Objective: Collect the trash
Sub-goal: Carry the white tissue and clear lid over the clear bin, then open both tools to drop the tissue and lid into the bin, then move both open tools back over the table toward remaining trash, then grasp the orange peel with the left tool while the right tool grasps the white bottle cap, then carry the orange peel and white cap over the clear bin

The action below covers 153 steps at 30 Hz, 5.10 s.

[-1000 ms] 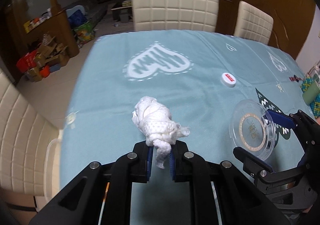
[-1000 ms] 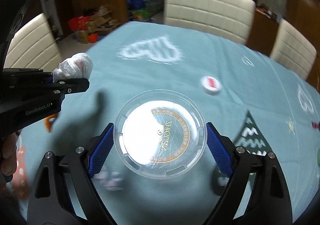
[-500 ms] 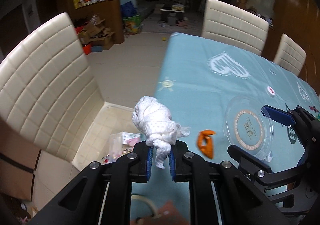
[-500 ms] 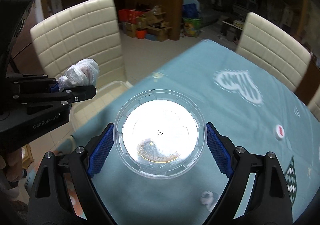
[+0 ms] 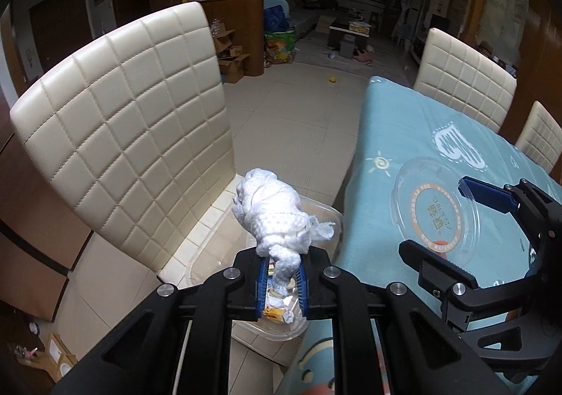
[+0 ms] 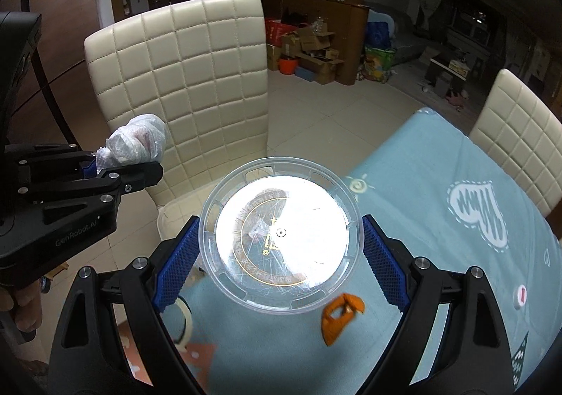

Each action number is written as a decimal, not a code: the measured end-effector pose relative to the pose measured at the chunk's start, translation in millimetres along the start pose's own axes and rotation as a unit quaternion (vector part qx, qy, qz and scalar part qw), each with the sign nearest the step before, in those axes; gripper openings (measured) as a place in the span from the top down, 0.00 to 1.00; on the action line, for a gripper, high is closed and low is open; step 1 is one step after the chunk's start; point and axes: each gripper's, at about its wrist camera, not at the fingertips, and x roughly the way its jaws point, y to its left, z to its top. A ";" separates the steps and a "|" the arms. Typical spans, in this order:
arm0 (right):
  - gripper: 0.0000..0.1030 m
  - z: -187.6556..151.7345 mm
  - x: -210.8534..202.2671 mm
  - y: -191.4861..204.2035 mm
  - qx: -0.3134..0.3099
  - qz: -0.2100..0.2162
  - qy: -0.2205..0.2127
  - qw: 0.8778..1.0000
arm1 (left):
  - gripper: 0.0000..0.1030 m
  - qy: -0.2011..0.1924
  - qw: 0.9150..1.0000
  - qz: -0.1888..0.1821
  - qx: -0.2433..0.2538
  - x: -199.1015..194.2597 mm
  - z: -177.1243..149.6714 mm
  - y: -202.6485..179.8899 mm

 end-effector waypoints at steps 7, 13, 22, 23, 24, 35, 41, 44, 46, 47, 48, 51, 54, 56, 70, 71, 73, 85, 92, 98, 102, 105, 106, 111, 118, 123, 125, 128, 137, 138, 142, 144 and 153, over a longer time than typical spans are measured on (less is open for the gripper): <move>0.15 14.8 21.4 3.7 -0.007 0.006 0.006 1.000 | 0.87 0.001 1.000 0.004 -0.012 12.4 4.2 15.9; 0.15 19.3 36.8 -1.0 -0.005 0.009 0.012 1.000 | 0.87 0.004 1.000 0.002 -0.013 28.3 11.1 17.7; 0.14 23.2 48.1 -11.0 0.000 0.009 0.011 1.000 | 0.85 0.016 1.000 0.000 -0.018 44.9 18.1 16.3; 0.13 23.8 48.5 -11.5 0.000 0.007 0.010 1.000 | 0.85 0.016 1.000 -0.002 -0.021 46.6 18.4 17.7; 0.13 24.8 49.6 -12.1 0.000 0.009 0.011 1.000 | 0.84 0.018 0.999 -0.011 -0.026 48.7 19.2 18.8; 0.13 25.7 57.1 -15.8 0.001 0.004 0.008 1.000 | 0.21 0.008 0.996 0.041 -0.080 48.4 12.9 48.8; 0.12 29.1 59.8 -2.9 -0.013 0.013 0.013 1.000 | 0.21 0.012 0.994 0.054 -0.094 44.9 6.7 59.5; 0.05 31.9 57.5 3.0 -0.019 0.002 0.007 1.000 | 0.21 0.010 0.993 0.064 -0.094 40.0 4.5 62.4; 0.04 32.8 54.2 5.1 -0.022 -0.002 0.002 1.000 | 0.21 0.007 0.993 0.068 -0.098 36.2 3.6 65.3; 0.04 32.3 52.5 5.3 -0.022 -0.002 0.003 1.000 | 0.21 0.005 0.993 0.068 -0.100 34.3 3.3 66.5; 0.04 31.6 50.8 4.8 -0.020 -0.003 0.003 1.000 | 0.21 0.005 0.992 0.069 -0.101 33.0 3.2 67.2; 0.04 28.0 43.1 -0.1 -0.012 -0.008 0.003 1.000 | 0.21 0.005 0.992 0.067 -0.102 27.9 3.2 65.4; 0.04 15.5 27.4 -12.2 -0.001 -0.021 0.000 1.000 | 0.21 0.000 0.993 0.057 -0.101 22.0 3.8 56.4; 0.05 5.9 16.2 -22.9 0.011 -0.029 0.001 1.000 | 0.21 -0.001 0.995 0.051 -0.084 18.8 3.7 42.3; 0.18 -103.9 -60.4 -131.6 0.141 -0.141 0.037 0.979 | 0.21 0.044 0.995 -0.070 0.055 28.0 -28.2 -111.4; 0.18 -110.1 -63.7 -136.5 0.148 -0.144 0.039 0.978 | 0.21 0.047 0.994 -0.074 0.061 29.1 -30.2 -119.0; 0.18 -124.7 -71.7 -148.0 0.162 -0.155 0.043 0.974 | 0.21 0.055 0.992 -0.082 0.076 35.1 -34.3 -139.5; 0.18 -160.5 -87.3 -195.1 0.204 -0.172 0.050 0.962 | 0.79 0.100 0.987 -0.061 0.114 70.5 -42.9 -187.5; 0.18 -156.4 -80.3 -227.7 0.205 -0.183 0.050 0.960 | 0.88 0.080 0.986 -0.078 0.121 70.9 -22.7 -213.4; 0.18 -149.2 -60.4 -272.0 0.217 -0.189 0.053 0.956 | 0.88 0.061 0.986 -0.087 0.130 77.1 6.6 -242.6; 0.18 -148.3 -42.5 -303.7 0.233 -0.193 0.058 0.951 | 0.88 0.055 0.985 -0.095 0.135 86.8 25.1 -259.0; 0.27 -148.4 -29.6 -326.2 0.250 -0.189 0.062 0.948 | 0.88 0.052 0.984 -0.097 0.140 96.0 35.1 -270.3; 0.29 -148.8 -25.4 -333.3 0.257 -0.186 0.065 0.946 | 0.88 0.054 0.984 -0.099 0.141 100.6 38.2 -274.4; 0.47 -155.5 -6.4 -355.9 0.287 -0.179 0.078 0.938 | 0.88 0.058 0.982 -0.098 0.150 116.5 43.9 -287.2; 0.59 -154.3 -12.7 -340.1 0.285 -0.166 0.063 0.942 | 0.88 0.065 0.981 -0.101 0.153 118.3 38.3 -287.2; 0.59 -147.9 -24.0 -310.3 0.269 -0.150 0.062 0.949 | 0.88 0.059 0.981 -0.105 0.152 101.4 32.6 -279.0; 0.59 -143.2 -29.7 -295.9 0.261 -0.145 0.059 0.953 | 0.88 0.054 0.982 -0.105 0.150 91.8 30.0 -272.6; 0.59 -134.2 -36.8 -271.8 0.244 -0.136 0.054 0.959 | 0.88 0.045 0.983 -0.104 0.143 77.0 26.2 -259.1; 0.59 -101.3 -47.8 -196.6 0.196 -0.109 0.032 0.974 | 0.88 0.024 0.990 -0.085 0.114 38.8 13.2 -201.7; 0.59 -97.0 -47.9 -187.2 0.191 -0.105 0.029 0.976 | 0.88 0.022 0.990 -0.082 0.110 35.4 12.0 -194.7; 0.59 -80.9 -45.8 -152.7 0.170 -0.090 0.024 0.981 | 0.88 0.017 0.993 -0.069 0.093 22.4 7.6 -160.9; 0.59 -73.7 -44.4 -137.8 0.159 -0.083 0.021 0.984 | 0.88 0.012 0.994 -0.062 0.084 17.3 6.6 -146.2; 0.59 -44.5 -42.1 -81.0 0.114 -0.058 0.010 0.992 | 0.88 -0.003 0.998 -0.044 0.046 0.5 3.9 -90.6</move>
